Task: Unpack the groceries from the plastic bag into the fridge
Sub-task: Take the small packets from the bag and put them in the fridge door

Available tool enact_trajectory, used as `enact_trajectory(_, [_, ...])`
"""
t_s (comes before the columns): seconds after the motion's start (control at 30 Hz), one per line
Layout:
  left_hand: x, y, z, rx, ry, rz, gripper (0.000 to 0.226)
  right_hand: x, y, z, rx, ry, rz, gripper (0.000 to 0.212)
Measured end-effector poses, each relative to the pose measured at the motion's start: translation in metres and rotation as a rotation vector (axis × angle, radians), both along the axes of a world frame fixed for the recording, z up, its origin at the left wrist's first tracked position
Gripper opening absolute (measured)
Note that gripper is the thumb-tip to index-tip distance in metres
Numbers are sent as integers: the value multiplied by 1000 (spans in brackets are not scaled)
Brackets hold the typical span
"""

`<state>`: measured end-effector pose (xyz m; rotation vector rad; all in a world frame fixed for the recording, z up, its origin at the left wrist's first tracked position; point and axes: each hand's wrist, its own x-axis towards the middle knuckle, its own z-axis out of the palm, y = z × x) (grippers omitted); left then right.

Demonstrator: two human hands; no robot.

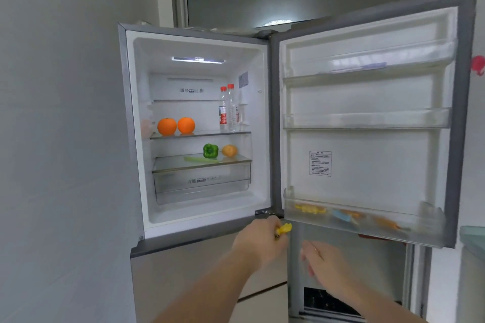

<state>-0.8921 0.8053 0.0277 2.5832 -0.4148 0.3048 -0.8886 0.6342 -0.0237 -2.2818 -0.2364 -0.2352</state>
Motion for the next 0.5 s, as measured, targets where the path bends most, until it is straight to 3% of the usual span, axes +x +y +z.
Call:
enact_trajectory(0.2, [105,-33,1,5,0,-27,15,85,-19,-9,47,77,125,42])
enact_trajectory(0.4, [189,-71,6,54,-96,-156,15,142,-59,34,211,-184,56,38])
enact_trajectory(0.5, [226,-92,10,112,-58,-142,12,177,-76,61,236,-265,-1,36])
